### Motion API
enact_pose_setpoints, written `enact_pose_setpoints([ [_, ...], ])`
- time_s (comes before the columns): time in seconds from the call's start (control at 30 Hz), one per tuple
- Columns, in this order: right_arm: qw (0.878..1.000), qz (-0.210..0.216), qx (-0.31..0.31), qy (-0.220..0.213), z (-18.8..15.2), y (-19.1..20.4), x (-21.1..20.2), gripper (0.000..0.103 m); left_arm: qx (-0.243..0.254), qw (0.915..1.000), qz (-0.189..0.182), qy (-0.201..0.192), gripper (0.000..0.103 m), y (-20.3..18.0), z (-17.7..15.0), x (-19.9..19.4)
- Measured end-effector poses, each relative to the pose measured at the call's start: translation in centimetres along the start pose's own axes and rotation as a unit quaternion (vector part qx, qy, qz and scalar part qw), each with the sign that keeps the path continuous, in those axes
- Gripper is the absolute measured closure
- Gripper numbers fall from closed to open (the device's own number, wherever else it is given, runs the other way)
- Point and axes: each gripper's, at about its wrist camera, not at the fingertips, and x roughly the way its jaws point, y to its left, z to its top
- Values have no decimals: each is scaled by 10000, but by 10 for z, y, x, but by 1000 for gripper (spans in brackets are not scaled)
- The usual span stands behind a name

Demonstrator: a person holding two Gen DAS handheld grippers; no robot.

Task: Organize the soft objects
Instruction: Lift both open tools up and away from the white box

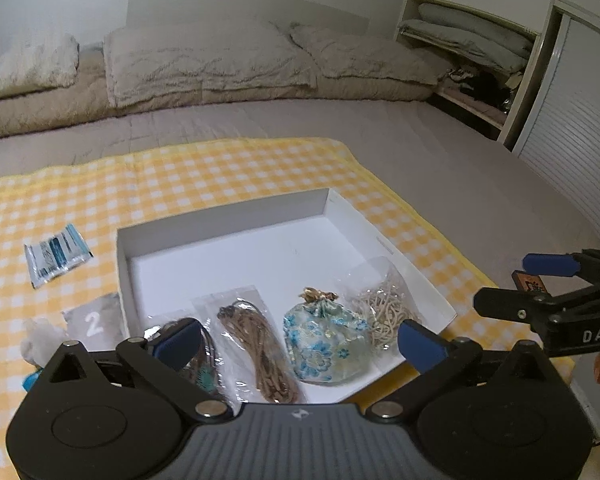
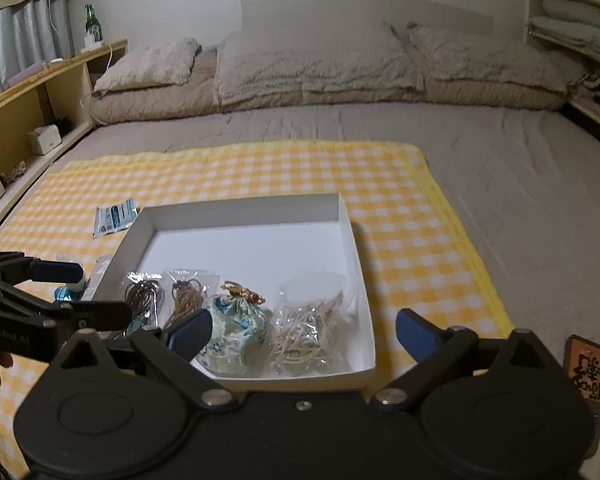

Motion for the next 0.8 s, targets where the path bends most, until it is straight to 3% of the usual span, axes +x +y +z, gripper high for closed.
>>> enact_pose_setpoints([
  [0.17,9995,39,106,-292,-8,5,-11,0,151,9996,104,-227,0,9,-3,-15],
  [0.37,9994,14,91,-346,-7,18,-10,0,90,9986,232,-463,0,30,-3,-34],
  [0.8,9976,108,12,-680,22,57,2,0,-292,9896,983,-1010,0,103,5,-82],
])
